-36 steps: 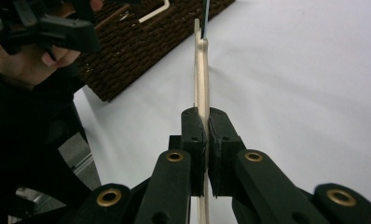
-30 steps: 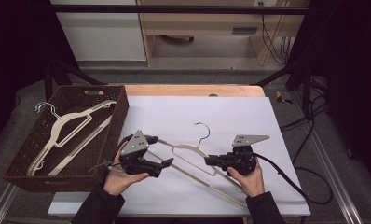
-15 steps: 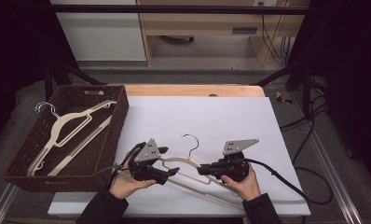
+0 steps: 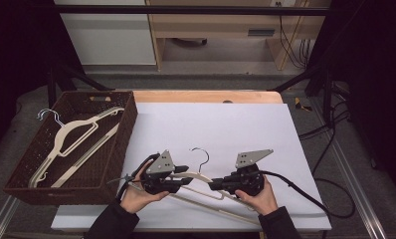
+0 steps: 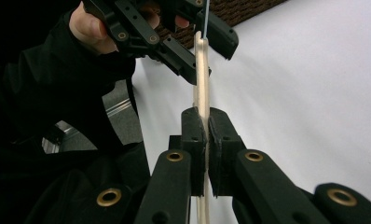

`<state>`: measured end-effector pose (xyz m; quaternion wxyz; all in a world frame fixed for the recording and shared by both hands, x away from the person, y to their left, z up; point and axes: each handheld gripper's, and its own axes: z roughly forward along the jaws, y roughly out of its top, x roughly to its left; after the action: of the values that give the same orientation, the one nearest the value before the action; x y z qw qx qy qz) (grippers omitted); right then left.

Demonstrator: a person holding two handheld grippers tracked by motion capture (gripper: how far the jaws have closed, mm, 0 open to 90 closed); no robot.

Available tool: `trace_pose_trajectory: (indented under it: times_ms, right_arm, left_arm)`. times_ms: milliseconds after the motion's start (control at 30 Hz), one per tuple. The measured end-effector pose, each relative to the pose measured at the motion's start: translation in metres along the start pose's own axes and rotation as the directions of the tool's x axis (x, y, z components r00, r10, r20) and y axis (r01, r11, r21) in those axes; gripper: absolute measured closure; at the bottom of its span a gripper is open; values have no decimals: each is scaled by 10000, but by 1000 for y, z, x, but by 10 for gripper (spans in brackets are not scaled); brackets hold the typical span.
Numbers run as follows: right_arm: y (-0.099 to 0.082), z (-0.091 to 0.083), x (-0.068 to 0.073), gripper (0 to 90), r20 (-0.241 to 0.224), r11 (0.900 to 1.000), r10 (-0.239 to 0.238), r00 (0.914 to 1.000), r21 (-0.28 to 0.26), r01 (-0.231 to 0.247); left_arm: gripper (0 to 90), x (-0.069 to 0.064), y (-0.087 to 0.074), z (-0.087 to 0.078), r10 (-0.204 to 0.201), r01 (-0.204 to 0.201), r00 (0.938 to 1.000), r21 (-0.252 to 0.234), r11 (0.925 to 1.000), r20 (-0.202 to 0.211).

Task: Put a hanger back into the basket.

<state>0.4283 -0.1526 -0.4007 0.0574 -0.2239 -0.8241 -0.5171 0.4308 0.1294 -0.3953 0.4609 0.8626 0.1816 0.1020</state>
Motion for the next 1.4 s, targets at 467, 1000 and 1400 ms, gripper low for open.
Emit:
trace_pose_trajectory:
  times_ms: [467, 1000, 1400]
  right_arm:
    - [0, -1, -1, 693, 1417, 9984, -329, 9894, -419, 392]
    - [-1, -6, 1, 420, 2665, 9872, -671, 9615, -1217, 1027]
    - [-12, -44, -8, 186, 4218, 9719, 92, 9066, -2170, 911]
  left_arm:
    - [776, -7, 2, 2, -134, 125, 9998, 578, 9983, 155]
    - [860, -8, 3, -4, -606, 596, 9968, 211, 9980, 529]
    - [860, 5, 7, -39, -1071, 1040, 9923, -507, 9933, -624]
